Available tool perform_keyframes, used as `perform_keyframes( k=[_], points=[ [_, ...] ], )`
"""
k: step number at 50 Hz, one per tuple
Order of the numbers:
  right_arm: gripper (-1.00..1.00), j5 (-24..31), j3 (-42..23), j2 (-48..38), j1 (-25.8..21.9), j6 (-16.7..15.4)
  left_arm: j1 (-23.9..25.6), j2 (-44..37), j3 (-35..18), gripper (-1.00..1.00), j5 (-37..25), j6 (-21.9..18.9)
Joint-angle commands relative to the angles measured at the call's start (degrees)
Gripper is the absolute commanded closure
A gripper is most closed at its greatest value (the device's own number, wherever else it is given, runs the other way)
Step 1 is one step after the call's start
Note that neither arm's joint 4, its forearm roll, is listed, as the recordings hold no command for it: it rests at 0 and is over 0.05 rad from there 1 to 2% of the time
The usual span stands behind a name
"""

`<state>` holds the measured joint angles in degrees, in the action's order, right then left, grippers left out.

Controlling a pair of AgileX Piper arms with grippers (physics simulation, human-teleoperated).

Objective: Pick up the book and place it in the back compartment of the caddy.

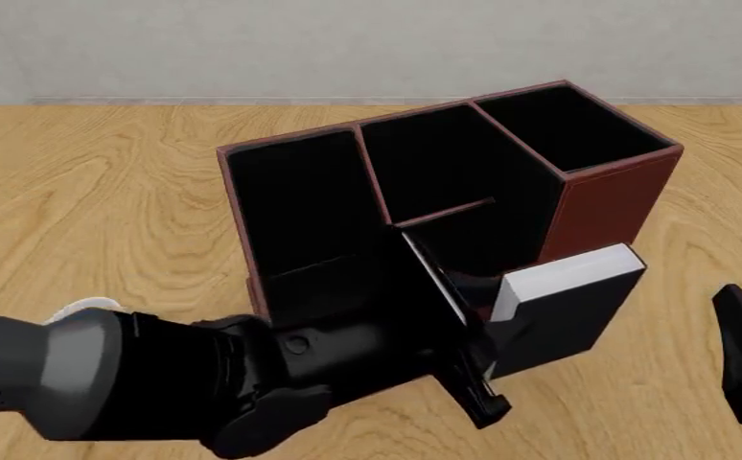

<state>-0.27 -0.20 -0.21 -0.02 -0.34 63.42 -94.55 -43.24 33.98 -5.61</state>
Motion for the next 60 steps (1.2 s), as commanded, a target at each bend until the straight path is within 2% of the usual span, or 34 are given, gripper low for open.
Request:
perform_keyframes(
  k=[1,10,23,42,50,53,60],
  points=[
    [-1.00,0.0,0.0,0.0,0.0,0.0,-0.2,6.5,2.1,1.00,-1.4,-2.0],
    [-1.00,0.0,0.0,0.0,0.0,0.0,-1.3,12.4,3.4,1.00,-5.0,-2.6],
    [-1.00,0.0,0.0,0.0,0.0,0.0,-6.7,20.1,3.9,1.00,-8.3,-4.7],
    [-1.00,0.0,0.0,0.0,0.0,0.0,-8.0,21.6,1.6,1.00,-12.1,-6.3],
    [-1.00,0.0,0.0,0.0,0.0,0.0,-9.1,19.6,1.5,1.00,-11.3,-6.8],
    [-1.00,0.0,0.0,0.0,0.0,0.0,-10.6,18.2,2.1,1.00,-9.6,-8.7],
    [-1.00,0.0,0.0,0.0,0.0,0.0,-11.3,14.6,2.0,1.00,-6.7,-9.0]
  ],
)
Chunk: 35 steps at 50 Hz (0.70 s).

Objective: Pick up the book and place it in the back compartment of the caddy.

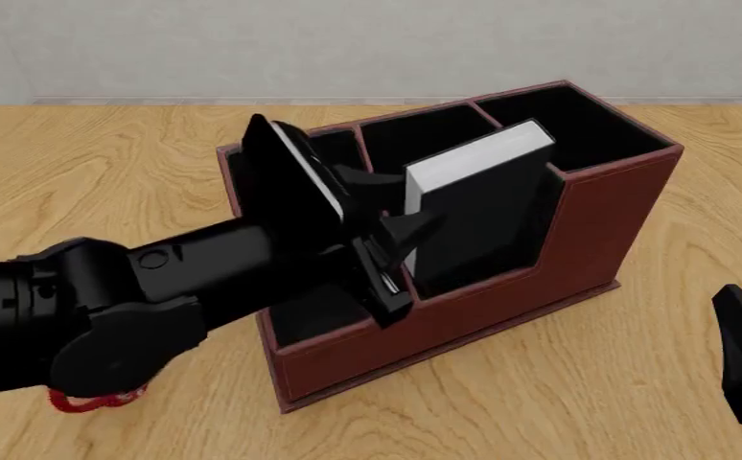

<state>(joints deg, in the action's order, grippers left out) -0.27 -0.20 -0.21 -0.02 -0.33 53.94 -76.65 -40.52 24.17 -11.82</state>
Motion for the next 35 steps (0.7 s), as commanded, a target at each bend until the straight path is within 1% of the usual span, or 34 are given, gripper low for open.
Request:
perform_keyframes(
  k=[1,4,10,13,14,16,17,35],
  points=[
    [-1.00,0.0,0.0,0.0,0.0,0.0,-1.8,-3.6,-0.8,1.00,3.3,-2.8],
    [-1.00,0.0,0.0,0.0,0.0,0.0,-2.0,-4.7,-1.3,1.00,4.0,-3.8],
    [-1.00,0.0,0.0,0.0,0.0,0.0,-1.6,-6.7,-3.2,1.00,4.0,-4.1],
    [-1.00,0.0,0.0,0.0,0.0,0.0,-1.3,-7.7,-3.8,1.00,4.3,-4.0],
    [-1.00,0.0,0.0,0.0,0.0,0.0,-1.3,-7.9,-3.9,1.00,4.6,-3.1],
    [-1.00,0.0,0.0,0.0,0.0,0.0,-2.9,-7.5,-4.1,1.00,5.2,-2.5],
    [-1.00,0.0,0.0,0.0,0.0,0.0,-2.8,-7.9,-4.4,1.00,5.1,-2.3],
    [-1.00,0.0,0.0,0.0,0.0,0.0,-3.4,-12.3,-4.4,1.00,7.7,-2.1]
  ],
)
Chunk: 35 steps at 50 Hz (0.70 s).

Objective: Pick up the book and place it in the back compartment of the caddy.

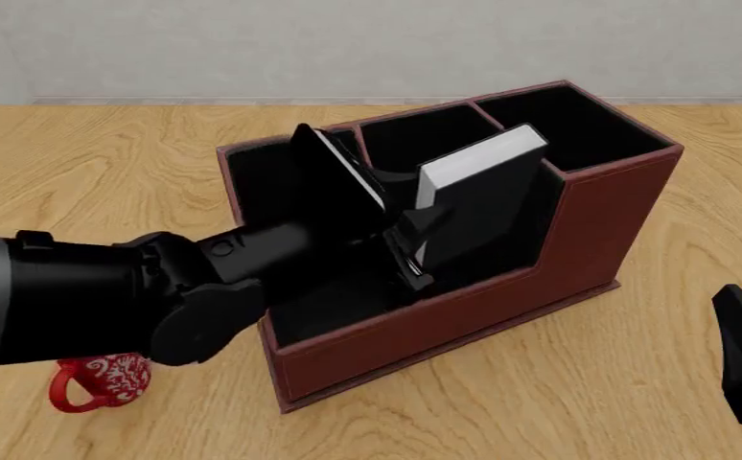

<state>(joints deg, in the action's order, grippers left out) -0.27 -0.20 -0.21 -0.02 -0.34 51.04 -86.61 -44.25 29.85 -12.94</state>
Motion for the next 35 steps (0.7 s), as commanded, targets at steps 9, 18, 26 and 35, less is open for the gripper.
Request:
perform_keyframes(
  k=[9,18,26,35],
  points=[
    [-1.00,0.0,0.0,0.0,0.0,0.0,-0.9,-4.9,0.2,1.00,4.1,-0.2],
    [-1.00,0.0,0.0,0.0,0.0,0.0,-1.1,-6.9,0.4,1.00,5.6,0.9],
    [-1.00,0.0,0.0,0.0,0.0,0.0,-1.4,-9.1,1.1,1.00,7.5,1.4],
    [-1.00,0.0,0.0,0.0,0.0,0.0,-1.7,-10.8,1.4,1.00,9.1,1.8]
  ],
)
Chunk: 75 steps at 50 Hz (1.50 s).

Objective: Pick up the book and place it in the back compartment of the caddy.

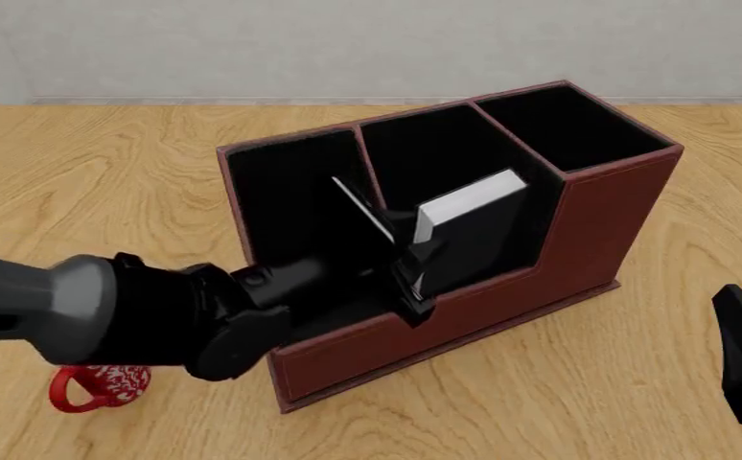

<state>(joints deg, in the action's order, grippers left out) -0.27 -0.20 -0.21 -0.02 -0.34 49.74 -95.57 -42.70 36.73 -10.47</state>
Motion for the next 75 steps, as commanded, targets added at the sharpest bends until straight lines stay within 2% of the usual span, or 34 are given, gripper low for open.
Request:
perform_keyframes(
  k=[1,27,28,53,75],
  points=[
    [-1.00,0.0,0.0,0.0,0.0,0.0,-0.4,-2.1,-0.1,1.00,2.5,-0.6],
    [-1.00,0.0,0.0,0.0,0.0,0.0,-1.0,-3.2,0.0,1.00,3.0,0.3],
    [-1.00,0.0,0.0,0.0,0.0,0.0,-1.0,-3.2,0.0,-1.00,3.0,0.4],
    [-1.00,0.0,0.0,0.0,0.0,0.0,-1.1,-1.3,1.8,-1.00,3.8,0.6],
    [-1.00,0.0,0.0,0.0,0.0,0.0,-2.2,5.1,9.4,-1.00,6.9,-0.4]
  ],
)
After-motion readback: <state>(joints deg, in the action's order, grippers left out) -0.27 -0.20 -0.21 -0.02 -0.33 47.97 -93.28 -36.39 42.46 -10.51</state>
